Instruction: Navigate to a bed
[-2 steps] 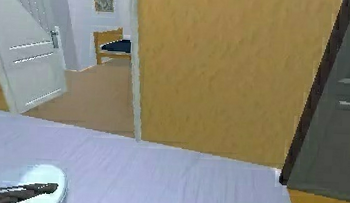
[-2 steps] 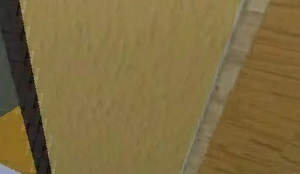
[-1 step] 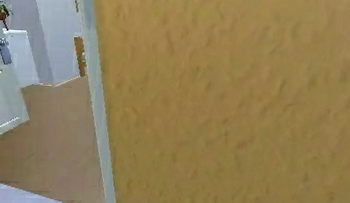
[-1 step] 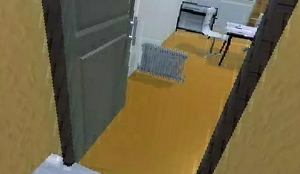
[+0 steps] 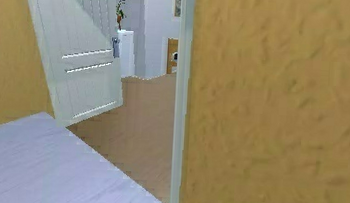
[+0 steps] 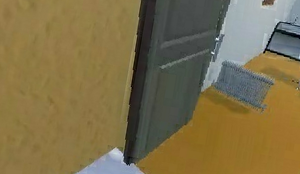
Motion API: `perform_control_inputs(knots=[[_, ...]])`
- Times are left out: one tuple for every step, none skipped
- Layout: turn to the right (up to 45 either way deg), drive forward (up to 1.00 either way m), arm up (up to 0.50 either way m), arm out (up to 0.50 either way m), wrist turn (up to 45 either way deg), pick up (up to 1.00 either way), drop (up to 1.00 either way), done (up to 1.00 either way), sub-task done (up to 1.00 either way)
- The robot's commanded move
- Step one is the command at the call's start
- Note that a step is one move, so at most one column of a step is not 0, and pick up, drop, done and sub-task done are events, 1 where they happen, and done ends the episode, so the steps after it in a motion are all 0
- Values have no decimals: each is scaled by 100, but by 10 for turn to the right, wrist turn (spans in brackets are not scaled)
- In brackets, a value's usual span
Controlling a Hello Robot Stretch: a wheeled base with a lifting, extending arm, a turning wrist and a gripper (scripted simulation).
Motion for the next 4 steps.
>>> perform_control_inputs(knots=[[0,30,0,0,0,0,0,0,0],[-300,0,0,0,0,0,0,0,0],[0,80,0,0,0,0,0,0,0],[450,0,0,0,0,0,0,0,0]])
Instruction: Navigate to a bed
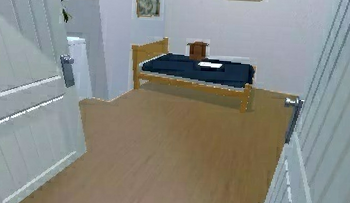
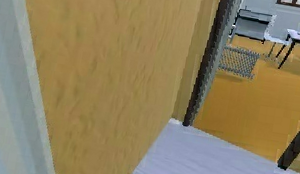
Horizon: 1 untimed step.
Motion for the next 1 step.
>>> perform_control_inputs(knots=[[30,0,0,0,0,0,0,0,0]])
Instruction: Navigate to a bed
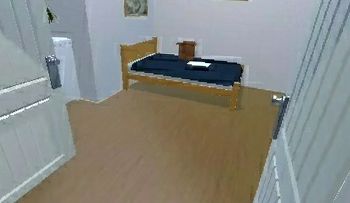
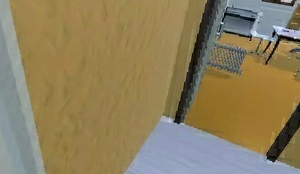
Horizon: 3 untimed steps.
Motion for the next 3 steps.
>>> perform_control_inputs(knots=[[0,95,0,0,0,0,0,0,0],[150,0,0,0,0,0,0,0,0],[0,5,0,0,0,0,0,0,0]])
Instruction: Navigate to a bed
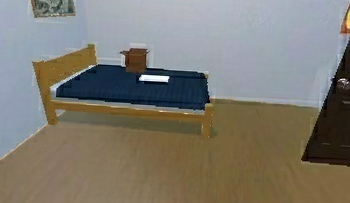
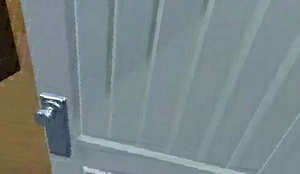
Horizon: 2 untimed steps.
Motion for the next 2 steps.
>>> perform_control_inputs(knots=[[30,0,0,0,0,0,0,0,0],[0,50,0,0,0,0,0,0,0]])
